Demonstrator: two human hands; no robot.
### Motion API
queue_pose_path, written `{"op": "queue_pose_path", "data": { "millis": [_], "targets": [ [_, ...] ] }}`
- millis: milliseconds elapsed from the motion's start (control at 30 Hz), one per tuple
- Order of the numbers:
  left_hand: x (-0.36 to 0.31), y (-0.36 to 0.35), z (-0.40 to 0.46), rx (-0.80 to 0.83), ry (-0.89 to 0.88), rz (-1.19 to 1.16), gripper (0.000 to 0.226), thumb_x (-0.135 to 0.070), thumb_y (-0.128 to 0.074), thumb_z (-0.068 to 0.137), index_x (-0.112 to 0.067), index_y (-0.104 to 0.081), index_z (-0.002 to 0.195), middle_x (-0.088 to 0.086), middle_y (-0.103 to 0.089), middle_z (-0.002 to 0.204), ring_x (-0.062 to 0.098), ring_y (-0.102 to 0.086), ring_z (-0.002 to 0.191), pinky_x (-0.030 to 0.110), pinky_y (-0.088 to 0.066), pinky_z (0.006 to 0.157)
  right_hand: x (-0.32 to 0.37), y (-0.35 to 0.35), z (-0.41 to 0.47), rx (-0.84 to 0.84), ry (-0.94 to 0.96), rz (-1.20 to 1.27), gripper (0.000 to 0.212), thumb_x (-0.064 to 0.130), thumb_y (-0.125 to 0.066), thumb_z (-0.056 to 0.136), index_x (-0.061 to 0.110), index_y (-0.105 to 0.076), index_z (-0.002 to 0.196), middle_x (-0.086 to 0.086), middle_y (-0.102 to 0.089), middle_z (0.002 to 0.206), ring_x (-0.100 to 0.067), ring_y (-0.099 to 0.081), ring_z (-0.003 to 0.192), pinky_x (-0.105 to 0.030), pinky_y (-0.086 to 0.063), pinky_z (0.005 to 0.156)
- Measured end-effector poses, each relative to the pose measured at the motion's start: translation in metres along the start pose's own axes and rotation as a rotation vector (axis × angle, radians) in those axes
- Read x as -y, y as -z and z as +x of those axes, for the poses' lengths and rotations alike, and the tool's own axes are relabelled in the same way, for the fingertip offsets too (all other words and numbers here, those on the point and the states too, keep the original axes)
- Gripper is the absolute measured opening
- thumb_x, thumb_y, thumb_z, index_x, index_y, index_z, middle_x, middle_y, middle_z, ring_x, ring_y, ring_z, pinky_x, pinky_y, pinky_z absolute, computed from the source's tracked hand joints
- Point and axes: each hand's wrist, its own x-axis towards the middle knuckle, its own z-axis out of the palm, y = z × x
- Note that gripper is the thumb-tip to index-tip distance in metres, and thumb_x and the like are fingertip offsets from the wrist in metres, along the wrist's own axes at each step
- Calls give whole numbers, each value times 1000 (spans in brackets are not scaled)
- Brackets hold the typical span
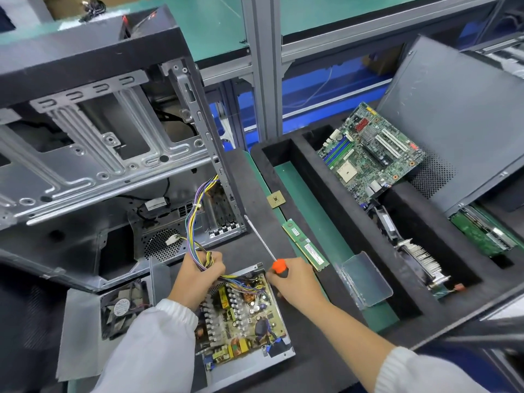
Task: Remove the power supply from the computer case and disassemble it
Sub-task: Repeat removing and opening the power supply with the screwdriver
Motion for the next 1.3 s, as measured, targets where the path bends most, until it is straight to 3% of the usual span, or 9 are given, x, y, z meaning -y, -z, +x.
{"op": "queue_pose_path", "data": {
  "millis": [67, 233, 533, 700, 933, 1033, 1133, 1233, 1300],
  "targets": [
    [0, 0, -1, -5, 1, -25, 37, -8, -51, 68, -27, -29, 46, -9, -22, 51, 7, -19, 48, 16, -20, 45, 2, -4, 2, 45, -112, 167, 27, 18, -64, 86, -5, -61, 75, -24, -64, 71, -31, -60, 57, -38, -50, 58],
    [-1, 0, -1, 15, -15, -62, 36, -6, -50, 67, -27, -28, 46, -8, -21, 53, 7, -18, 49, 15, -21, 45, 6, 2, 1, 224, -342, 624, 13, 6, -61, 87, 5, -58, 75, -8, -56, 64, -11, -49, 37, -17, -36, 40],
    [1, 1, 0, 18, -6, -36, 34, -8, -49, 67, -26, -29, 46, -6, -22, 53, 8, -20, 48, 15, -23, 45, 10, 3, -2, 245, -361, 749, 21, 18, -75, 82, 6, -59, 76, -7, -55, 65, -13, -48, 43, -21, -39, 42],
    [1, 3, 0, 44, -12, -44, 37, -8, -49, 69, -27, -28, 47, -7, -21, 54, 8, -19, 49, 15, -23, 45, 13, -2, -3, 162, -337, 707, 29, 19, -78, 79, 8, -53, 68, -5, -51, 54, -12, -44, 41, -21, -42, 44],
    [-4, 3, -1, 52, -27, -22, 37, -8, -48, 68, -27, -27, 45, -7, -19, 53, 8, -17, 49, 14, -22, 46, 14, 11, -1, 268, -196, 508, 15, 9, -69, 86, 5, -62, 74, -7, -60, 61, -10, -58, 49, -18, -43, 47],
    [-5, 4, -1, 61, -24, 19, 35, -10, -49, 70, -24, -26, 47, -3, -20, 52, 11, -17, 49, 17, -22, 48, 18, 10, 4, 241, -137, 226, 17, 11, -65, 89, 2, -63, 75, -13, -66, 68, -15, -63, 55, -21, -48, 49],
    [-3, -1, 1, 51, 10, 110, 34, -8, -55, 74, -11, -29, 53, 9, -21, 58, 19, -20, 57, 30, -22, 58, 18, 18, 6, 94, -28, -126, 27, 18, -64, 89, 10, -56, 65, -14, -70, 70, -18, -67, 59, -29, -55, 63],
    [-2, -5, 3, -28, 10, 241, 44, -7, -60, 83, -12, -29, 54, 7, -25, 55, 19, -24, 56, 33, -26, 61, 22, 38, -1, 21, -29, 19, 20, 17, -67, 87, 9, -64, 68, -5, -69, 63, -12, -65, 53, -24, -52, 57],
    [-8, -2, 1, -55, 58, 424, 53, -29, -65, 88, -17, -29, 52, 1, -27, 49, 21, -28, 52, 32, -29, 59, 34, 53, -10, 30, -25, 156, 13, 15, -70, 83, 5, -69, 75, 1, -66, 60, -8, -63, 52, -20, -48, 49]
  ]
}}
